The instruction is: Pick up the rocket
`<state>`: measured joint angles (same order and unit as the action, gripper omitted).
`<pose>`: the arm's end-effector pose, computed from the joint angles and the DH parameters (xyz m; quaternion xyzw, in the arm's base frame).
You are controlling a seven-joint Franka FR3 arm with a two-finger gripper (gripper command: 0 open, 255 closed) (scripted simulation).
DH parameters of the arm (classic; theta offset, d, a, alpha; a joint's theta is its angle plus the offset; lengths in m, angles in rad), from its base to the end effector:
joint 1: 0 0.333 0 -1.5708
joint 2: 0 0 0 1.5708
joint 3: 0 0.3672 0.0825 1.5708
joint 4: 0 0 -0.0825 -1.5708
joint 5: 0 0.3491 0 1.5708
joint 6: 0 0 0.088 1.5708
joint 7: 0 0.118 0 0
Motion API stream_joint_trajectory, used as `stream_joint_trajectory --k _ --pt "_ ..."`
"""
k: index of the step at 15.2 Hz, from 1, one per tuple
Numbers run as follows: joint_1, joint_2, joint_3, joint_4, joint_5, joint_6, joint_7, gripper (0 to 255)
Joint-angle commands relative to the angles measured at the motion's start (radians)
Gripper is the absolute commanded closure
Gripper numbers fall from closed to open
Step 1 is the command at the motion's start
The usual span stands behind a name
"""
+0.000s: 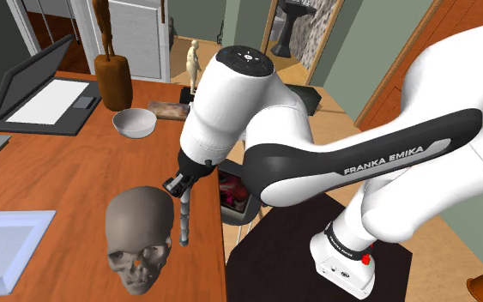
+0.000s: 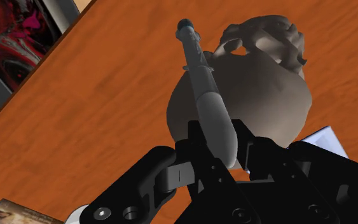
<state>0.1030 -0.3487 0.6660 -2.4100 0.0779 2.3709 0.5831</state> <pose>0.2942 0.3176 0.4951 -0.9876 -0.0655 -0.1419 0.0151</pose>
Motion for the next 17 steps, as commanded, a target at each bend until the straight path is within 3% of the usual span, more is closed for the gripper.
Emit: stream_joint_trajectory --k 1,17 --pt "0.003 -0.007 -0.004 0.006 0.004 -0.014 -0.004 255" --pt "0.017 -0.07 -0.057 0.147 0.028 -0.212 -0.047 255"
